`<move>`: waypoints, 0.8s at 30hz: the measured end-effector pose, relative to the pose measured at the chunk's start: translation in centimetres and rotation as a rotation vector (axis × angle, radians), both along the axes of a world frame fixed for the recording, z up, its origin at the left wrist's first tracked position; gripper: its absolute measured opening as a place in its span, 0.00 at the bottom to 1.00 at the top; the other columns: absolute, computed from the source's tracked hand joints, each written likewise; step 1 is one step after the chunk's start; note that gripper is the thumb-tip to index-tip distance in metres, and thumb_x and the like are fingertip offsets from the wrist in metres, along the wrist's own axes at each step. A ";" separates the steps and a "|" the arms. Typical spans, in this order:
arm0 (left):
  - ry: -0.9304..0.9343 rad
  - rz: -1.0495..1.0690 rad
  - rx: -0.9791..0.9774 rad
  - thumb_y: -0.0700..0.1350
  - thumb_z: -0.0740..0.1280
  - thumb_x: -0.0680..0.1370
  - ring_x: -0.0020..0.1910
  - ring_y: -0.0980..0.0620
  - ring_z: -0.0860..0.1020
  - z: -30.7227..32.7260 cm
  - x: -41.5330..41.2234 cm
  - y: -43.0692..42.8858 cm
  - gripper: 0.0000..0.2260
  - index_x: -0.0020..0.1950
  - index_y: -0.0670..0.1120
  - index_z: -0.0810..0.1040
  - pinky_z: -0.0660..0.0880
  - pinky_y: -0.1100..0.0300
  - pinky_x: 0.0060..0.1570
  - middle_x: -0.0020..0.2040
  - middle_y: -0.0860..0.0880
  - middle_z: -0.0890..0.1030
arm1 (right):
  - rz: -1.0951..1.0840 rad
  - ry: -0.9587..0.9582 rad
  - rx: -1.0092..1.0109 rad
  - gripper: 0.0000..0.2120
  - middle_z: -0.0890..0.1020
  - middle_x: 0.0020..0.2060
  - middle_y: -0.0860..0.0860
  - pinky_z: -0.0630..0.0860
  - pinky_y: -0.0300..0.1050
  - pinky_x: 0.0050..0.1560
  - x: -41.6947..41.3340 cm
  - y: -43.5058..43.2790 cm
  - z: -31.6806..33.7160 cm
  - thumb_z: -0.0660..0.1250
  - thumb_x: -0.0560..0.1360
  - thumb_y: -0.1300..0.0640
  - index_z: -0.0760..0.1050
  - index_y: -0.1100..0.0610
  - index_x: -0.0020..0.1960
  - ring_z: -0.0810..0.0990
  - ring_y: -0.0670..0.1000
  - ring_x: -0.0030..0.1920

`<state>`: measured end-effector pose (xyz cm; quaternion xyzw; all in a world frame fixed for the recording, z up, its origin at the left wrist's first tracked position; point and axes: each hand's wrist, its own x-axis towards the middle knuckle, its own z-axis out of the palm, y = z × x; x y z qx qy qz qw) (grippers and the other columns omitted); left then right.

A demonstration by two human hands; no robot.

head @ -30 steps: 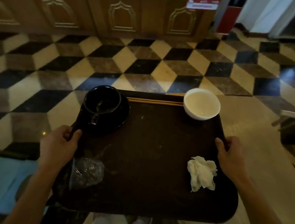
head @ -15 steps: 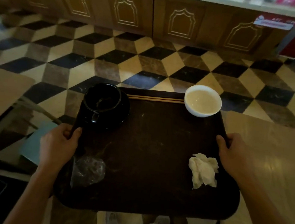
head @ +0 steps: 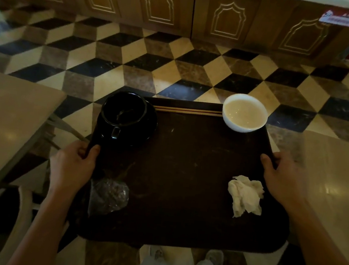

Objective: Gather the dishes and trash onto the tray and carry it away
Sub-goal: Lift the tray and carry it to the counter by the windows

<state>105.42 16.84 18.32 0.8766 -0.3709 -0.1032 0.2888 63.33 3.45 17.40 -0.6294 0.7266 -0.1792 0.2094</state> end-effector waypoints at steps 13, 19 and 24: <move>0.022 -0.052 0.018 0.50 0.68 0.79 0.35 0.55 0.75 -1.1 4.9 -3.2 0.09 0.45 0.45 0.79 0.66 0.61 0.33 0.36 0.50 0.79 | -0.002 -0.021 0.054 0.17 0.76 0.44 0.53 0.71 0.50 0.46 4.7 -2.4 0.9 0.61 0.82 0.49 0.72 0.61 0.63 0.77 0.55 0.47; -0.001 -0.046 0.002 0.48 0.69 0.79 0.34 0.54 0.75 -1.7 5.1 -8.0 0.07 0.44 0.45 0.79 0.66 0.59 0.34 0.35 0.51 0.78 | 0.007 -0.019 0.047 0.18 0.78 0.45 0.52 0.72 0.50 0.49 5.6 -8.0 -0.1 0.62 0.82 0.48 0.75 0.60 0.64 0.74 0.51 0.46; -0.005 -0.015 0.025 0.49 0.68 0.79 0.38 0.47 0.78 -1.9 6.0 -13.9 0.10 0.47 0.42 0.81 0.69 0.56 0.39 0.38 0.45 0.81 | 0.011 -0.006 0.048 0.18 0.76 0.43 0.50 0.72 0.49 0.46 6.4 -14.8 -1.0 0.62 0.82 0.47 0.75 0.60 0.61 0.75 0.52 0.45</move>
